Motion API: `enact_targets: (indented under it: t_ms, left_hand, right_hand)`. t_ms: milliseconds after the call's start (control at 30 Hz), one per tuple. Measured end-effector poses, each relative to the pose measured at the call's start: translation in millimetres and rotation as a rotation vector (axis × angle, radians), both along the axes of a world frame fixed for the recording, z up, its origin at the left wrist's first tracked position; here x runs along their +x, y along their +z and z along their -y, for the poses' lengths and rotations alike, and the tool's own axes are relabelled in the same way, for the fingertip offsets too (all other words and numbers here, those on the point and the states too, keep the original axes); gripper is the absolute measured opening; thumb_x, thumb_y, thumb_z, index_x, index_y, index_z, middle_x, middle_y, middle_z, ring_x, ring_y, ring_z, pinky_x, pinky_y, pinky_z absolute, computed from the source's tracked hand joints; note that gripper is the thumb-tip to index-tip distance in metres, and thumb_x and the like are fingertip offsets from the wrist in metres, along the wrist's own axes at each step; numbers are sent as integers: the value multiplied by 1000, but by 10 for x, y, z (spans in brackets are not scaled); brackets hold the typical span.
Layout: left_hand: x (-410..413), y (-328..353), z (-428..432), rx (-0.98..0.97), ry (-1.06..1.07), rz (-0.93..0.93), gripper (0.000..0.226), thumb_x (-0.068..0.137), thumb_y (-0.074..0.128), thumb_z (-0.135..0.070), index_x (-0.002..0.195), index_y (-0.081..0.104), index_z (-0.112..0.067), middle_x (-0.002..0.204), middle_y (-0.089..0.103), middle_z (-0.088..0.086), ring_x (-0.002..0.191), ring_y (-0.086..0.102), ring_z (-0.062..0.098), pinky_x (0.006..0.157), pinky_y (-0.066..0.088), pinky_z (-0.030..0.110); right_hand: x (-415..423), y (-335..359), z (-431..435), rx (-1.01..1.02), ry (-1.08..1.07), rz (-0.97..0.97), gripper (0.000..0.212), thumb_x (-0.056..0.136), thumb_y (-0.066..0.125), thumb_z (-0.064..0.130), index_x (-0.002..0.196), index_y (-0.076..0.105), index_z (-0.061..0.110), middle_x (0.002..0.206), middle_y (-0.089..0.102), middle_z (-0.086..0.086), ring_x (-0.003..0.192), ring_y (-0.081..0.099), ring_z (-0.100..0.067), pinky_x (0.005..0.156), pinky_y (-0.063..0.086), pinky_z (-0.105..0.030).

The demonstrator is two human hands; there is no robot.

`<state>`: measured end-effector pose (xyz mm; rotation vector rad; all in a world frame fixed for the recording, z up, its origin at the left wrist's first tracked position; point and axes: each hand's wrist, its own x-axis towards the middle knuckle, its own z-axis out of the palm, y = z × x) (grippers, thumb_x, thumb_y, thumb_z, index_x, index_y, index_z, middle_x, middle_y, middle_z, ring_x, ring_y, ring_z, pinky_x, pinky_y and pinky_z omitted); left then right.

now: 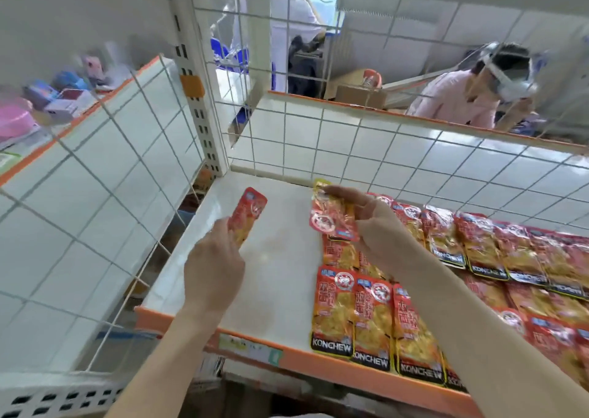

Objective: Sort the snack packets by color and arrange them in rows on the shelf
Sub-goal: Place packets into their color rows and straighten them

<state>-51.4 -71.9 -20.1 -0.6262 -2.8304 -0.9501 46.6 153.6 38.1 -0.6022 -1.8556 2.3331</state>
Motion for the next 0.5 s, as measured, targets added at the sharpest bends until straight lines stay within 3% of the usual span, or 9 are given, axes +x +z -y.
enact_targets:
  t_ms: [100, 167, 267, 367, 500]
  left_hand:
    - [134, 162, -182, 338, 26, 262, 11, 105, 45, -13, 101, 55, -17, 84, 62, -4, 79, 61, 13, 66, 52, 30]
    - [259, 240, -332, 532, 19, 517, 18, 104, 47, -12, 94, 61, -18, 84, 66, -5, 81, 64, 11, 69, 51, 24]
    - [472, 302, -573, 741, -20, 879, 19, 101, 49, -9, 99, 66, -18, 87, 74, -2, 88, 71, 17, 77, 55, 32]
    - [675, 325, -791, 771, -86, 1057, 19, 100, 48, -6, 105, 65, -12, 88, 75, 1, 85, 71, 18, 70, 54, 31]
    - [915, 377, -1023, 722, -169, 1125, 16, 99, 54, -9, 108, 66, -15, 86, 75, -1, 80, 73, 16, 61, 55, 28]
  right_hand:
    - [342, 1, -14, -80, 12, 21, 43, 67, 76, -12, 102, 71, 13, 92, 71, -6, 74, 65, -10, 64, 50, -16]
    - [558, -40, -27, -152, -56, 144, 30, 71, 83, 14, 98, 71, 18, 94, 71, -5, 82, 60, -12, 74, 44, -26]
    - [882, -58, -53, 141, -105, 379, 33, 68, 77, 57, 92, 74, 34, 98, 75, 14, 92, 63, -5, 93, 37, -36]
    - [1193, -6, -40, 209, -88, 384, 39, 77, 65, 58, 102, 72, 28, 102, 74, 17, 101, 65, -1, 101, 40, -34]
    - [1552, 11, -24, 203, -210, 360, 32, 89, 63, 44, 109, 73, 20, 104, 75, 13, 100, 67, -1, 87, 43, -22]
